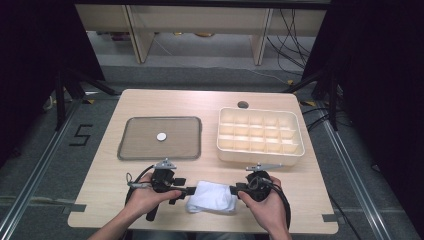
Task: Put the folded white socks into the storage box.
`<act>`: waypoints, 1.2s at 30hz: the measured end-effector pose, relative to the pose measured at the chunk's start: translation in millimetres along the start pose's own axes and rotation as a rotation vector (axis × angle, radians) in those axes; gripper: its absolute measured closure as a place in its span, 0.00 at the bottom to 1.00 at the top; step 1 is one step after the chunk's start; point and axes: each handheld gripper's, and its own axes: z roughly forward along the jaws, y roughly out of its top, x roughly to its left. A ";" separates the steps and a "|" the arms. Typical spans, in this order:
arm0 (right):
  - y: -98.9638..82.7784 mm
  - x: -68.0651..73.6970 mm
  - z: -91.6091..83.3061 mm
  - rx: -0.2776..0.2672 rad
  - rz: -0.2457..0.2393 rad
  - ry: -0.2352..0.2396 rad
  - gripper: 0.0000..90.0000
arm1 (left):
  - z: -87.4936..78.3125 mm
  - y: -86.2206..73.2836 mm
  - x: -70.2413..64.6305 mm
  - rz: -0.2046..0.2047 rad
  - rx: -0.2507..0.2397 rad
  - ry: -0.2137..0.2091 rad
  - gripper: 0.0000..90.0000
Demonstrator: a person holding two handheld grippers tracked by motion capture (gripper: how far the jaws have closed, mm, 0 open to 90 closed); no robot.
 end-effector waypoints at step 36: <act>-4.6 2.0 31.4 0.146 0.053 0.005 0.70 | 23.4 -11.6 -3.8 -0.027 0.067 0.003 0.54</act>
